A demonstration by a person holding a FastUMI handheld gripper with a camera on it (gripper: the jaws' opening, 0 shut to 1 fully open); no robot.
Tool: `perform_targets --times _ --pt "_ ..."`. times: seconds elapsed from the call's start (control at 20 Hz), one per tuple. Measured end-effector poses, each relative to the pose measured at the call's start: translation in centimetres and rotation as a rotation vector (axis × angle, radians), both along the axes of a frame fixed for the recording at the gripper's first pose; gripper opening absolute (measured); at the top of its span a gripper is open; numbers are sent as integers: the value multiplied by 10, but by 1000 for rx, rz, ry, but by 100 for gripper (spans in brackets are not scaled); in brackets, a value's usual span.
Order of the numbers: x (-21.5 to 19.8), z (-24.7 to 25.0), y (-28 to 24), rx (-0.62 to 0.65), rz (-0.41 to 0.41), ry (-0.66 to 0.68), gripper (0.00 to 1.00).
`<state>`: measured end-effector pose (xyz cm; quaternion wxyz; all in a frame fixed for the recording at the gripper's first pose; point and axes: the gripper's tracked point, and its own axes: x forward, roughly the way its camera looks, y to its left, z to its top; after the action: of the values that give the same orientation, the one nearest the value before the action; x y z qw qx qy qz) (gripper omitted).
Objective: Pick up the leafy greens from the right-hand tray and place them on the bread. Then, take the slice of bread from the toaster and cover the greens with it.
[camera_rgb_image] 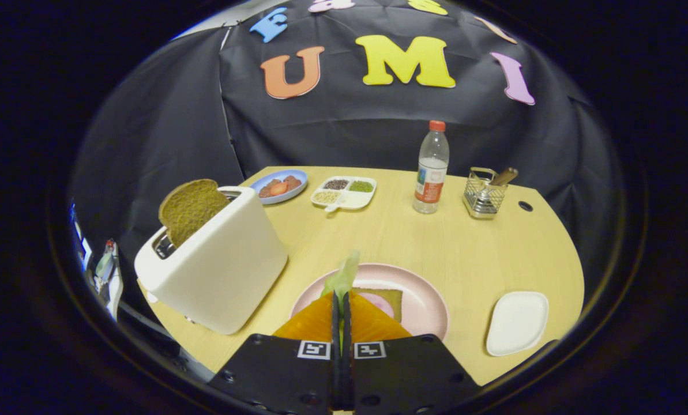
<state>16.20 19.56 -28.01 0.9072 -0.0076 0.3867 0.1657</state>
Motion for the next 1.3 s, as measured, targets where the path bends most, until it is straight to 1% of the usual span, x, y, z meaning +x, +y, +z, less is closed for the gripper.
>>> perform_targets --times 0.2,0.45,0.5,0.6,0.65,0.7,0.8,1.05,1.15,1.3 --pt "19 -24 -11 14 -37 35 0" --pt "32 -48 -16 23 -59 67 1" --pt "30 -50 -18 25 -66 69 5" --pt "34 -52 -22 21 -85 60 15" --pt "32 -49 -23 25 -91 57 25" --pt "32 -48 -25 20 -99 53 32" --pt "28 -38 -30 16 -115 45 39" --pt "17 12 -35 -1 -135 -45 76" --pt "10 37 -37 -17 -149 -92 78" --pt "-4 73 -31 -14 -154 -147 92"
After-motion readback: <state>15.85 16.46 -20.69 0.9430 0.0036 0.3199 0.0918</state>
